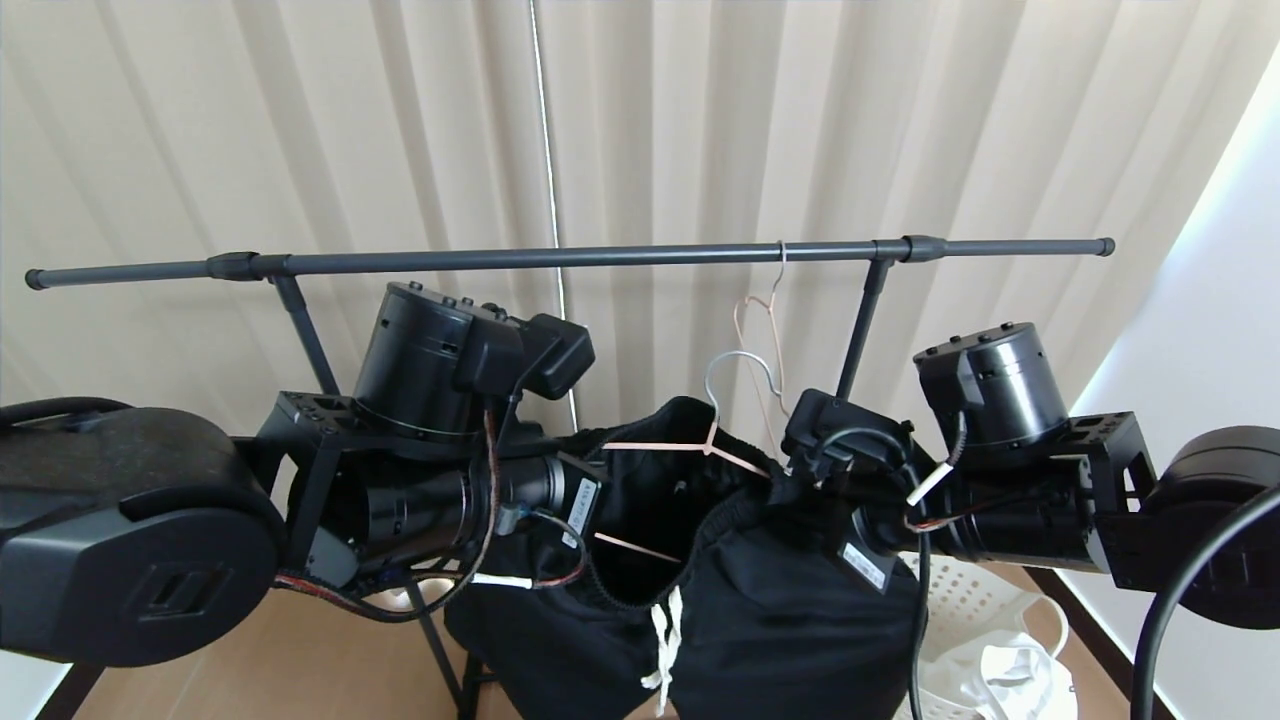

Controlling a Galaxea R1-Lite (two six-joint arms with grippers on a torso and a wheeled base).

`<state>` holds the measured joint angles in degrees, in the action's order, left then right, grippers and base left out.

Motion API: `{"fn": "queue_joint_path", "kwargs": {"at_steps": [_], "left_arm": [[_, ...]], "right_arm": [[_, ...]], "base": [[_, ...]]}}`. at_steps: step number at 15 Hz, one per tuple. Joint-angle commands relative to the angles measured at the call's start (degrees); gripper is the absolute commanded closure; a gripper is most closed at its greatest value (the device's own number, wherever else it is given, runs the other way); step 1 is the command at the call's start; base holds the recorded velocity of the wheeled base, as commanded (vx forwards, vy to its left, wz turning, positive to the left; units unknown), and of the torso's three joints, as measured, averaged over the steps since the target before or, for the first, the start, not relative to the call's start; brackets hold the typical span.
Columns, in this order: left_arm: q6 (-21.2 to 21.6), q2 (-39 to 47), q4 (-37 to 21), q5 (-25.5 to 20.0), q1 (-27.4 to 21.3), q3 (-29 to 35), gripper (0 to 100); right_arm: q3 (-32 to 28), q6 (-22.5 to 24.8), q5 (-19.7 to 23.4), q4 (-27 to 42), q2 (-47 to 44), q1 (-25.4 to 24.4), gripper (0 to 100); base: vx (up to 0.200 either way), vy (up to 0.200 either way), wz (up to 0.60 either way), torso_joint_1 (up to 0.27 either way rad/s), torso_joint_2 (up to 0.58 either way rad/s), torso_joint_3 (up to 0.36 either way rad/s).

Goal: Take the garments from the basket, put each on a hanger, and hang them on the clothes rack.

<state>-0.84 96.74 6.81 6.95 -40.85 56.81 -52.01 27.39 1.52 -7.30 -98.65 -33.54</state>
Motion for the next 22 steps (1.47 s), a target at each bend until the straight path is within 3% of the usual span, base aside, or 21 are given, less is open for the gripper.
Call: {"fn": "queue_joint_path", "kwargs": {"at_steps": [1,3,6,10,15,22], "left_arm": [[0.1,-0.2,0.0,0.1,0.1,-1.1,100],[1.8,-0.5,0.2,0.1,0.8,-4.0,100],[3.0,-0.4,1.1,0.1,0.3,-5.2,100],[3.0,-0.2,1.1,0.0,0.0,-5.2,100],[2.1,1.0,4.3,0.3,-1.8,-5.0,100],[0.8,3.5,7.8,3.3,-2.0,-2.8,100]], "right_arm": [[0.3,-0.1,0.1,0.0,0.6,0.4,100],[2.6,-0.8,3.6,-4.0,1.9,1.3,100],[4.8,-2.0,3.8,-9.4,1.4,1.3,100],[5.2,-4.4,5.0,-9.7,2.0,1.3,100],[6.6,-5.5,5.1,-15.2,2.0,0.2,100],[8.5,-6.0,5.1,-19.6,3.0,-0.7,100]], "base": [[0.000,0.000,0.00,0.000,0.00,0.000],[0.000,0.000,0.00,0.000,0.00,0.000],[0.000,0.000,0.00,0.000,0.00,0.000],[0.000,0.000,0.00,0.000,0.00,0.000],[0.000,0.000,0.00,0.000,0.00,0.000],[0.000,0.000,0.00,0.000,0.00,0.000]]}}
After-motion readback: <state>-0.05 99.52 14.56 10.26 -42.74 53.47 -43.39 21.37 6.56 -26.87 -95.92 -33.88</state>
